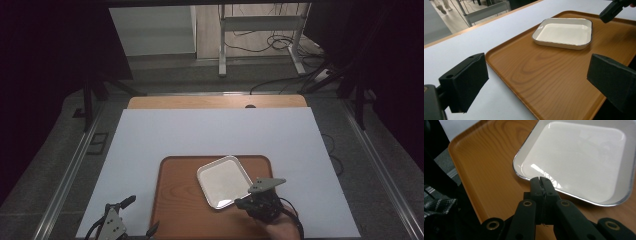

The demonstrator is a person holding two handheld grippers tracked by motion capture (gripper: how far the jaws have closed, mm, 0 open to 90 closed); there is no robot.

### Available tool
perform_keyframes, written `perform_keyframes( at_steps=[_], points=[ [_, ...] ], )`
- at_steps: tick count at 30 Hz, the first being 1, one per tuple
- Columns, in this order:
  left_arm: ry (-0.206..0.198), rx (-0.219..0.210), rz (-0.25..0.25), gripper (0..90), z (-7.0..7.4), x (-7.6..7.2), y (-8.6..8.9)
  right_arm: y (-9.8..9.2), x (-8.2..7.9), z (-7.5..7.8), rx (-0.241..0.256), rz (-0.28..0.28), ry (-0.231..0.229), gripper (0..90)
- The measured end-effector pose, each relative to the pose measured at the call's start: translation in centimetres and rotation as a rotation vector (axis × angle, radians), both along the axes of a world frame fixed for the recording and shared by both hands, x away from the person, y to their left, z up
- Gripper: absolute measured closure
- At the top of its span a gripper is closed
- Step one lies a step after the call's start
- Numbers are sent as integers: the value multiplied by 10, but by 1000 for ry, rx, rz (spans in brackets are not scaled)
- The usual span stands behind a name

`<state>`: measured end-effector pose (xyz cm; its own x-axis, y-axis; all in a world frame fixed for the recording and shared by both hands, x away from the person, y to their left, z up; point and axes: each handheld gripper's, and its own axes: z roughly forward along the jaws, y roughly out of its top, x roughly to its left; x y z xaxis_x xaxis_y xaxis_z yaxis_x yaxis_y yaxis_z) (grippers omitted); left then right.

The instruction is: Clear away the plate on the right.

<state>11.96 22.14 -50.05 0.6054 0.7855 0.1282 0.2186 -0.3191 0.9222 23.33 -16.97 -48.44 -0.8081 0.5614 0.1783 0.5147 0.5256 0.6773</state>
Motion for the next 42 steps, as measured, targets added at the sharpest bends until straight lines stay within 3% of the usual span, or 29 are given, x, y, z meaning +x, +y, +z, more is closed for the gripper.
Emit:
perform_keyframes(
  at_steps=[8,18,42],
  points=[
    [-9,29,-12,32,0,-1,-3,7,2,-13,-49,22,28,891],
    [-3,21,-17,32,0,1,-3,11,13,-25,-86,15,68,891],
    [1,30,-30,32,0,1,-3,41,27,-28,-41,47,55,891]
  ],
)
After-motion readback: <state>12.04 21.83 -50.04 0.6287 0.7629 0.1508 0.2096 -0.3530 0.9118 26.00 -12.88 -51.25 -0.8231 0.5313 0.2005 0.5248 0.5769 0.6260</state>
